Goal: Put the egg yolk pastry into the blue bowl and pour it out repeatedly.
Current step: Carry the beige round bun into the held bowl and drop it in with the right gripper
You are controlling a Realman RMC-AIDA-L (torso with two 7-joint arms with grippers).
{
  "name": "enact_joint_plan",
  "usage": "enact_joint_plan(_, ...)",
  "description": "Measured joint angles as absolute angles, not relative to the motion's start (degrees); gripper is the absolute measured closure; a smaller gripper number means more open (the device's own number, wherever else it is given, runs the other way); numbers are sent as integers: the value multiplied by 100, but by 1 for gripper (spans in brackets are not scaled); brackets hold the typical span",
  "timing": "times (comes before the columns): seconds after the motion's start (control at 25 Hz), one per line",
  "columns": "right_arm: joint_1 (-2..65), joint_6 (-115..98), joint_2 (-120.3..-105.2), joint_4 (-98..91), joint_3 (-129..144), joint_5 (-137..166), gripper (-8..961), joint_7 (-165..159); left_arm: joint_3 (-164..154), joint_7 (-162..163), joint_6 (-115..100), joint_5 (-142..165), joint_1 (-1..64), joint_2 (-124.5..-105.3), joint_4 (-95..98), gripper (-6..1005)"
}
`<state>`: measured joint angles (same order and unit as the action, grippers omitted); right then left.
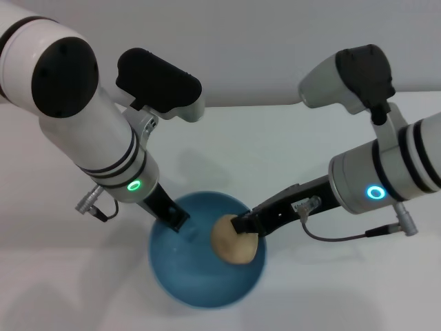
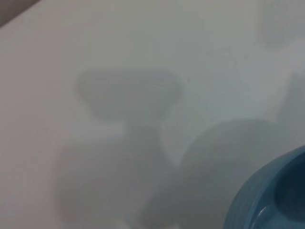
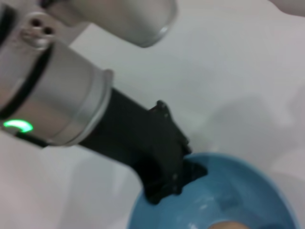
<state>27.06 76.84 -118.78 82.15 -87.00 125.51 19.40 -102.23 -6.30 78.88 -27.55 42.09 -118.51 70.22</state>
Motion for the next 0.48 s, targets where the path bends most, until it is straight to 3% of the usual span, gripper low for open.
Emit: enact_joint_plan(0.48, 2983, 7087, -11887, 7529, -8575, 12455, 864, 2250, -10293, -689, 7905, -3179, 4201, -11845, 7040, 1001)
